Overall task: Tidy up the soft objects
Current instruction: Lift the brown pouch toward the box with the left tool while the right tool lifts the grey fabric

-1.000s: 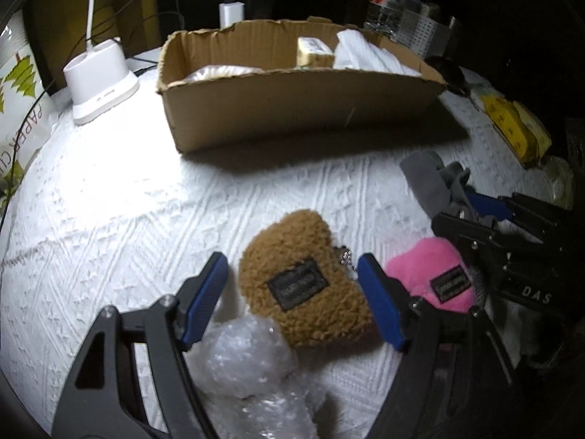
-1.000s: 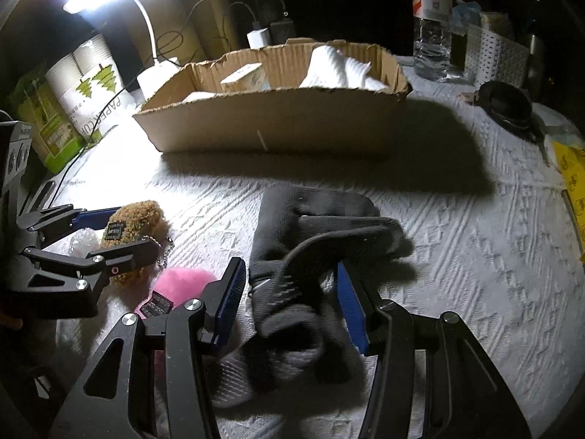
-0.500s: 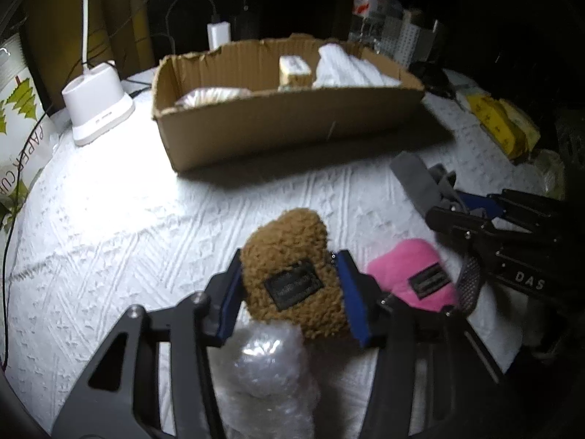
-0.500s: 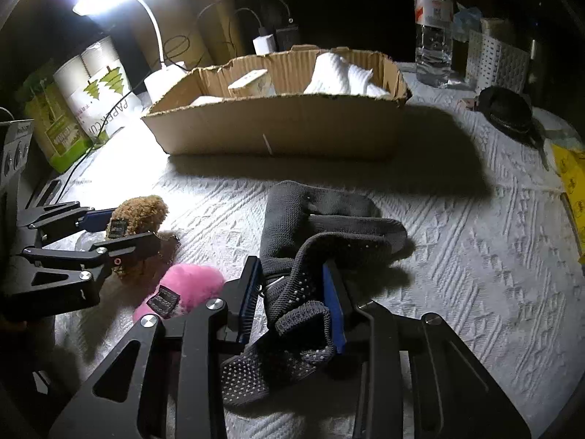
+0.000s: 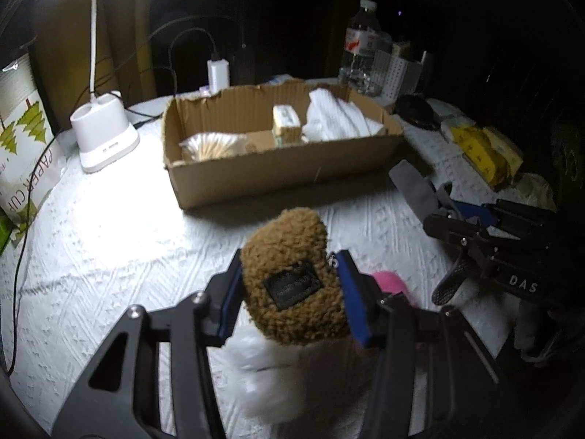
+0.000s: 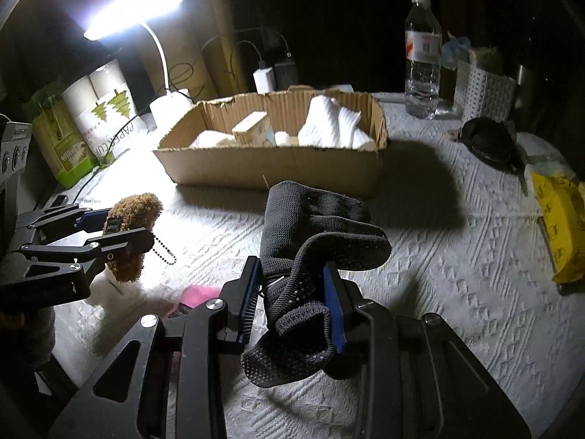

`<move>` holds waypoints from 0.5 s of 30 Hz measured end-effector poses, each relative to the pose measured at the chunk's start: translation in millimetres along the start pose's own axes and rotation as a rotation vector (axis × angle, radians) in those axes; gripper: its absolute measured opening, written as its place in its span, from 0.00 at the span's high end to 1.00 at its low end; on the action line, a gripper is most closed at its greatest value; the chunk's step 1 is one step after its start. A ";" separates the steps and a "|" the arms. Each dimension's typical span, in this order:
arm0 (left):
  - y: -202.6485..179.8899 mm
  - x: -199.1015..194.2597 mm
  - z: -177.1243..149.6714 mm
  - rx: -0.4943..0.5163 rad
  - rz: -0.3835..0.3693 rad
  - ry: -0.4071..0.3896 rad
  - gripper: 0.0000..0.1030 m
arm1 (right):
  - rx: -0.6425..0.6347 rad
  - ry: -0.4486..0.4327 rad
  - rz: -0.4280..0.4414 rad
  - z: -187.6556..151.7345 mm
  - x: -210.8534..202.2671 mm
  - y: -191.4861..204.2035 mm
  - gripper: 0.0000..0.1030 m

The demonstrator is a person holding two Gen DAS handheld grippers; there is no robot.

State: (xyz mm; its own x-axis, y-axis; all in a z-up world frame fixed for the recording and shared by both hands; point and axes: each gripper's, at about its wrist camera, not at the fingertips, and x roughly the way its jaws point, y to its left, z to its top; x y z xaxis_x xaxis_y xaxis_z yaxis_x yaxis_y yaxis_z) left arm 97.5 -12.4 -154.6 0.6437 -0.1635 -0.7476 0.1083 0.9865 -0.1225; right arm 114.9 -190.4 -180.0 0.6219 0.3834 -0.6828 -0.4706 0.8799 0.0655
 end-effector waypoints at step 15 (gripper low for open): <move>7.8 -18.5 20.7 -0.006 -0.006 -0.053 0.52 | -0.023 -0.039 0.010 23.3 -8.5 3.3 0.66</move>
State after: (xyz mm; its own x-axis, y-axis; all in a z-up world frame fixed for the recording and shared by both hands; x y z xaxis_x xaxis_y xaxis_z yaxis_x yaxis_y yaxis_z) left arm 102.1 -1.7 -128.1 0.6826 -0.1692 -0.7109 0.1075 0.9855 -0.1313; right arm 122.6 -184.3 -157.0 0.6411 0.4031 -0.6531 -0.4908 0.8695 0.0549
